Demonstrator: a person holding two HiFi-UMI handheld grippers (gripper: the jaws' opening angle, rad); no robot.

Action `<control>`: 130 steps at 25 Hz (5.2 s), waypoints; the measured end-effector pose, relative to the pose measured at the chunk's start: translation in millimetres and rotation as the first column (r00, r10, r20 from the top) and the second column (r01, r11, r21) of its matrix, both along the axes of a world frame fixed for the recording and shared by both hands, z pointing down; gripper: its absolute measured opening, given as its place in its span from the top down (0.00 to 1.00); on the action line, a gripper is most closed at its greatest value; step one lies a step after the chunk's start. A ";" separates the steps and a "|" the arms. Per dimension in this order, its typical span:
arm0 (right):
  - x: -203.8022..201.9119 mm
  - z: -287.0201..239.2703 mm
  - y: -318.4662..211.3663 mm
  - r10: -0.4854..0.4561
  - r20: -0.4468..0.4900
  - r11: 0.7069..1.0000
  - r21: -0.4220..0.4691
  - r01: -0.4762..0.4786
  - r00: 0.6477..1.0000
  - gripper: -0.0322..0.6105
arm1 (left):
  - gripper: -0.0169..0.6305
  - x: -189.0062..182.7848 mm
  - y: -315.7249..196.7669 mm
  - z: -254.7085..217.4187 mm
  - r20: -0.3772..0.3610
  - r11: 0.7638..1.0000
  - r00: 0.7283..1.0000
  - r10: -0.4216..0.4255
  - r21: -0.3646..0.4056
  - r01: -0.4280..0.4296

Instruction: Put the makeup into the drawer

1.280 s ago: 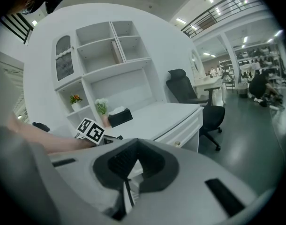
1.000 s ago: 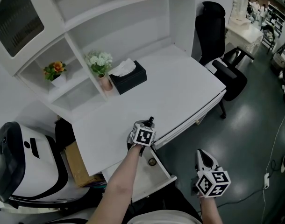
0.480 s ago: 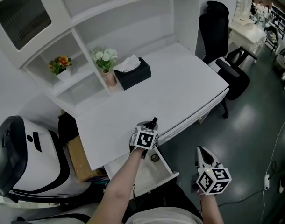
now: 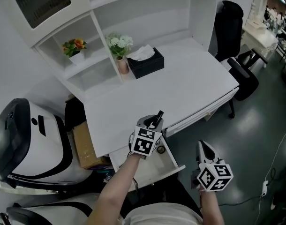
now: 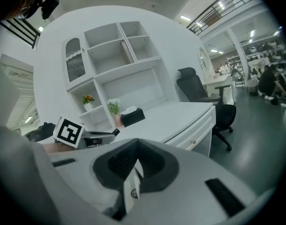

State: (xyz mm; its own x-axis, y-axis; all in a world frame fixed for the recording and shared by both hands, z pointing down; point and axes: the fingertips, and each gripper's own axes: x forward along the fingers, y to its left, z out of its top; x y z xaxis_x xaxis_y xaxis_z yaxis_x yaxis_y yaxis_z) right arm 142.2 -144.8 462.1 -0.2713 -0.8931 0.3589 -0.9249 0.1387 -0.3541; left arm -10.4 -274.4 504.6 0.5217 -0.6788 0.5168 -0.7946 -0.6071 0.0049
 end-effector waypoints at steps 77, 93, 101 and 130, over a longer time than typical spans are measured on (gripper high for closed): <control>-26.1 -3.9 15.2 -0.036 -0.033 0.999 -0.011 0.036 0.999 0.95 | 0.82 -79.7 159.8 283.6 0.326 0.827 0.939 0.115 -0.555 0.091; -15.3 6.4 18.8 -0.048 -0.026 0.998 -0.040 0.047 0.998 0.95 | 0.82 -84.8 172.8 304.6 0.391 0.784 0.908 0.148 -0.607 0.134; -11.4 11.0 18.3 -0.057 -0.019 0.997 -0.051 0.056 0.998 0.95 | 0.81 -85.6 174.2 308.0 0.411 0.773 0.898 0.158 -0.617 0.146; -54.5 -16.9 9.2 -0.134 0.015 0.990 0.049 0.133 0.991 0.95 | 0.89 -81.5 105.1 101.7 0.043 0.935 0.981 -0.191 -0.297 0.195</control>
State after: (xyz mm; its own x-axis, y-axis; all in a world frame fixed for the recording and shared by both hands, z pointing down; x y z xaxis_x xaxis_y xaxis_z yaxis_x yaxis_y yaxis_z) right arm 87.6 -135.6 445.2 -0.3951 -0.8646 0.3104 -0.8905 0.2775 -0.3605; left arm -91.9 -169.3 606.3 0.3878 -0.5793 0.7169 -0.8975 -0.4145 0.1506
